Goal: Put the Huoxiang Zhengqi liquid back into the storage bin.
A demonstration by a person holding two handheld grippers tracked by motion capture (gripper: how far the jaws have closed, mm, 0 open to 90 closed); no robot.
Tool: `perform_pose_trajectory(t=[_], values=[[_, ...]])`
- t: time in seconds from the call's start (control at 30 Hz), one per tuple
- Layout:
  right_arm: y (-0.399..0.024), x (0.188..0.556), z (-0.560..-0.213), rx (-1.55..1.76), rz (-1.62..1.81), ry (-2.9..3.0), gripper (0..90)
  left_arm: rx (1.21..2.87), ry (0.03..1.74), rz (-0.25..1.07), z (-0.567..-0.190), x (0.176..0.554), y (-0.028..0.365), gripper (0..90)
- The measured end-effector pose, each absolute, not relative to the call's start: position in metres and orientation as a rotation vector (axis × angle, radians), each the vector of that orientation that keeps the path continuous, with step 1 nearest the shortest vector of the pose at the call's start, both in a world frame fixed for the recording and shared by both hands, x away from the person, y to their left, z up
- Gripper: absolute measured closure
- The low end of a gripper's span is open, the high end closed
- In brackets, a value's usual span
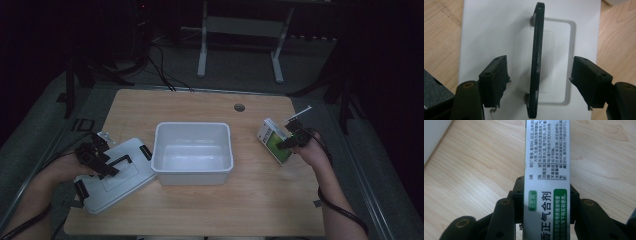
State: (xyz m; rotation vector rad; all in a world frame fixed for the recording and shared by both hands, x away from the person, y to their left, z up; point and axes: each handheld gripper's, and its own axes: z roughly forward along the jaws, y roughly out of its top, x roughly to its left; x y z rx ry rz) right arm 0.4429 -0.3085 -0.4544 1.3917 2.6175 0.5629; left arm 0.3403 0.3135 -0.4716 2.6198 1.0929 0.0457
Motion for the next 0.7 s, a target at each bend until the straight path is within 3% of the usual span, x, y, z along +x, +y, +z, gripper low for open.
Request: perform_pose_trajectory(t=[0.7], values=[[-0.303, 0.436, -0.426, 1.298, 0.566, 2.647, 64.2, 2.620, 1.103, 0.025, -0.475, 0.340, 0.315, 30.0]])
